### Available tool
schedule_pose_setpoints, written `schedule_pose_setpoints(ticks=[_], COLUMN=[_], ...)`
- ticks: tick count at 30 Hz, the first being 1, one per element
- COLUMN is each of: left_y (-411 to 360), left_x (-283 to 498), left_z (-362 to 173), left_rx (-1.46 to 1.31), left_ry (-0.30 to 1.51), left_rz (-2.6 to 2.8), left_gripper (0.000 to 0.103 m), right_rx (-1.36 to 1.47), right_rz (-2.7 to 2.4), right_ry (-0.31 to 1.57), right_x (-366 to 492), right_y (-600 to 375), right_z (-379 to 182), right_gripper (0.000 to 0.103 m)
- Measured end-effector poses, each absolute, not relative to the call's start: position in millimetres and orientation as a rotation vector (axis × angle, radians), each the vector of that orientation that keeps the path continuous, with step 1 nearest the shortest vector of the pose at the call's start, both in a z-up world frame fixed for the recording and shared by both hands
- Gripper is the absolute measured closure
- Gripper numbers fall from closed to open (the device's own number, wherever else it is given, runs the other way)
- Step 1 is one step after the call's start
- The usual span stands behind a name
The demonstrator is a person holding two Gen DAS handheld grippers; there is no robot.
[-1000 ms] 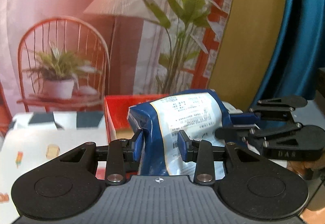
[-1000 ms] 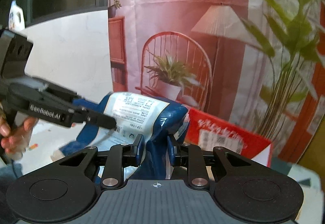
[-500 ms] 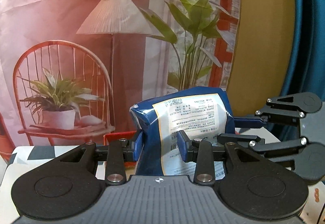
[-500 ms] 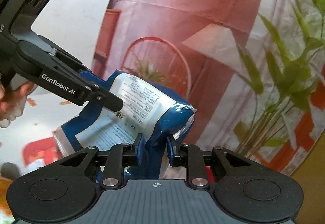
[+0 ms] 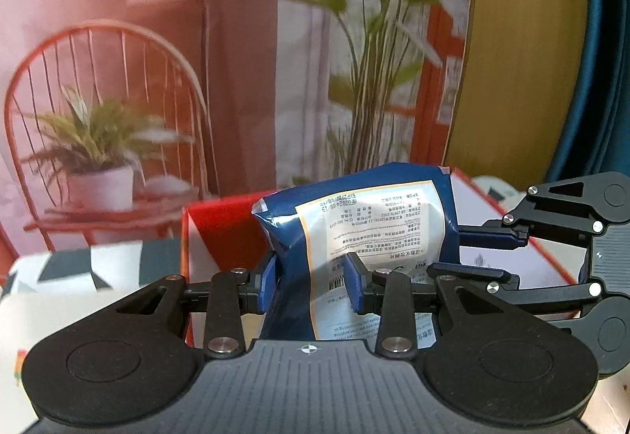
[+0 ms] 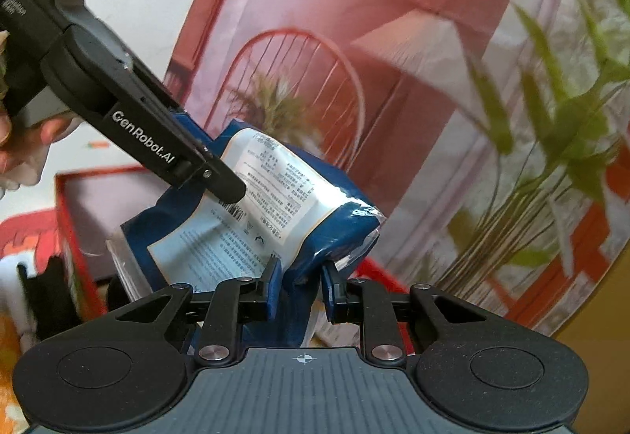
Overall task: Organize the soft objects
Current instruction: 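Lift the blue-and-white bag with both grippers and carry it over the red box, then open both grippers to drop the bag into the red box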
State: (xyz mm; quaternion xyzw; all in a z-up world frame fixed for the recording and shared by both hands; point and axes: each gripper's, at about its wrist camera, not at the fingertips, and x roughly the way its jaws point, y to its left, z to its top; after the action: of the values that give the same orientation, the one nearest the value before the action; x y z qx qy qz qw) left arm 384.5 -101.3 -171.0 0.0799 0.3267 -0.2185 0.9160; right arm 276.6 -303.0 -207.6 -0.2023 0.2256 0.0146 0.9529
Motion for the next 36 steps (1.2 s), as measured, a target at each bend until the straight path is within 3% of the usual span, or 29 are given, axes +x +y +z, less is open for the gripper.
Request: schedule_pose_setpoints(ticks=[15, 16, 17, 19, 22, 36], left_y=[-93, -92, -92, -92, -88, -69], left_x=[395, 395, 394, 394, 390, 331], left_z=[-191, -192, -192, -189, -180, -143], left_rx=[0.178, 0.179, 0.183, 0.194, 0.186, 0.178], left_ry=[0.849, 0.852, 0.853, 0.835, 0.804, 0.722], left_rz=[-0.448, -0.445, -0.433, -0.399, -0.388, -0.397], left_gripper=[0.063, 0.061, 0.049, 0.036, 0.036, 0.036], right_rx=[0.087, 0.113, 0.142, 0.190, 0.192, 0.195], right_rz=[0.060, 0.053, 0.044, 0.013, -0.075, -0.158], right_ry=[0.727, 0.733, 0.739, 0.738, 0.715, 0.604], right_x=[305, 306, 307, 307, 306, 254], right_y=[-331, -332, -334, -338, -337, -337], right_z=[-224, -226, -228, -231, -233, -205], right_gripper=[0.087, 0.087, 0.087, 0.086, 0.080, 0.080])
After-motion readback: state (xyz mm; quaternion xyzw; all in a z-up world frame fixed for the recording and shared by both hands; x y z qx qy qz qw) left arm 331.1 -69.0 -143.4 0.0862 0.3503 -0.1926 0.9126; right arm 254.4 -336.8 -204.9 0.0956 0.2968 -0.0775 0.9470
